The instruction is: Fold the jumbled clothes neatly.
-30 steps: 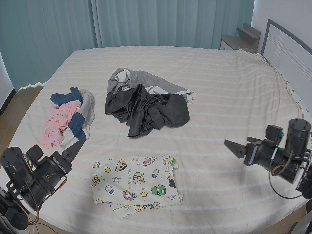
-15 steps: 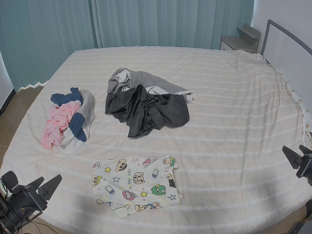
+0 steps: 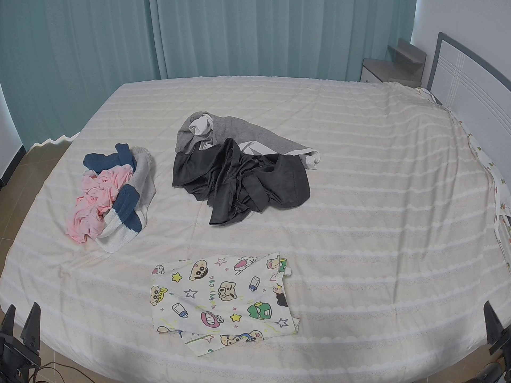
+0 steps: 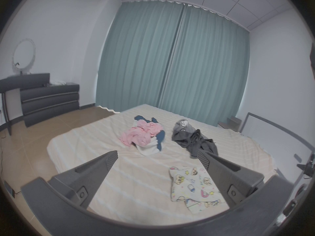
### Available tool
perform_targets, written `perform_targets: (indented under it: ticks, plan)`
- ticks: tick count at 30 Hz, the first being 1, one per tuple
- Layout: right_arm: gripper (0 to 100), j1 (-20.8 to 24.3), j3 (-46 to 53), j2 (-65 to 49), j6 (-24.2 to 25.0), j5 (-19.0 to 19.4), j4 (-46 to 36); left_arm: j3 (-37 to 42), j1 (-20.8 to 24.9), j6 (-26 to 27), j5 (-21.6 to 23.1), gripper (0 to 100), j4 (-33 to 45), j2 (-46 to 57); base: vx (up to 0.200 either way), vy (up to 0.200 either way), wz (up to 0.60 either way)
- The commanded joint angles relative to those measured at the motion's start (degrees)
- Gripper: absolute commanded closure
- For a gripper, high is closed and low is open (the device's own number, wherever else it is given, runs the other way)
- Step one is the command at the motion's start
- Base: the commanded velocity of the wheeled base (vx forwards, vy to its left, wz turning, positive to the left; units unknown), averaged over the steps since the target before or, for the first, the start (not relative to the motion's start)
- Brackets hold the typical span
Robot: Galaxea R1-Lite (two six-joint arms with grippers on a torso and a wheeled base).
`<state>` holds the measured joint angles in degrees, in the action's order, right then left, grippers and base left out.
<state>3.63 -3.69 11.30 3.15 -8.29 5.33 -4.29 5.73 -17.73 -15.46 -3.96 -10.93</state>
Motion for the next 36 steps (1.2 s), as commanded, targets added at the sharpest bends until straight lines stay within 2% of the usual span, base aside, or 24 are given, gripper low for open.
perform_targets:
  ticks: [1, 4, 5, 7, 8, 11, 14, 17, 19, 20, 22, 23, 24, 25, 26, 36]
  plan:
    - [0, -3.9, 3.69, -11.21, -2.62, 4.86, -2.87, 4.29, -5.73, 2.7, -0.98, 0, 0.09, 10.93, 0.0, 0.0, 0.0]
    - [0, -3.9, 3.69, -11.21, -4.02, 11.28, -2.95, 4.29, -5.73, 2.87, -8.54, 0, -2.63, 10.93, 0.0, 0.0, 0.0]
    - [0, -3.9, 3.69, -11.21, -4.73, 12.77, -4.27, 4.29, -5.73, 3.57, -8.71, 0, -2.54, 10.93, 0.0, 0.0, 0.0]
    - [0, -3.9, 3.69, -11.12, -6.84, 13.65, -7.52, 4.03, -5.64, 6.3, -6.87, 0, 1.5, 10.93, 0.0, 0.0, 0.0]
    - [0, -3.9, 3.69, -11.12, -7.45, 13.83, -8.32, 3.59, -5.64, 7.09, -4.23, 0, 3.61, 10.93, 0.0, 0.0, 0.0]
    - [0, -3.9, 3.69, -11.12, -8.07, 14.09, -7.52, 3.59, -5.64, 8.67, 1.66, 0, 2.82, 10.93, 0.0, 0.0, 0.0]
    - [0, -3.81, 3.69, -11.21, -8.24, 14.27, -7.52, 4.29, -5.64, 15.0, 1.57, 0, 0.97, 10.93, 0.0, 0.0, 0.0]
    - [0, -3.81, 3.69, -11.21, -8.33, 14.18, -7.61, 4.29, -5.64, 17.99, 1.66, 0, 1.06, 10.93, 0.0, 0.0, 0.0]
    - [0, -3.9, 3.69, -11.21, -8.24, 14.18, -7.35, 4.29, -5.64, 23.35, 1.83, 0, 0.53, 10.93, 0.0, 0.0, 0.0]
    - [0, -3.81, 3.69, -11.21, -8.15, 14.18, -7.26, 4.29, -5.64, 23.97, 1.83, 0, 0.53, 10.93, 0.0, 0.0, 0.0]
    - [0, -3.81, 3.69, -11.21, -7.54, 14.18, -7.35, 4.2, -5.64, 22.91, 2.36, 0, 0.8, 10.93, 0.0, 0.0, 0.0]
    - [0, -3.9, 3.69, -11.21, -7.72, 14.18, -7.35, 4.12, -5.47, 18.69, 3.77, 0, 1.33, 10.67, 0.0, 0.0, 0.0]
    - [0, -3.9, 3.69, -11.21, -7.89, 14.0, -7.35, 4.2, -5.38, 14.65, 6.05, 0, 1.5, 10.23, 0.0, 0.0, 0.0]
    - [0, -3.9, 3.69, -11.21, -7.89, 14.09, -7.35, 4.2, -5.38, 13.33, 7.2, 0, 1.5, 10.41, 0.0, 0.0, 0.0]
    - [0, -3.9, 3.69, -11.21, -7.45, 14.09, -7.35, 4.29, -5.64, 12.54, 10.54, 0, 1.59, 10.85, 0.0, 0.0, 0.0]
    - [0, -3.81, 3.69, -11.21, -7.01, 13.83, -7.35, 4.29, -5.64, 12.89, 10.71, 0, 2.64, 10.85, 0.0, 0.0, 0.0]
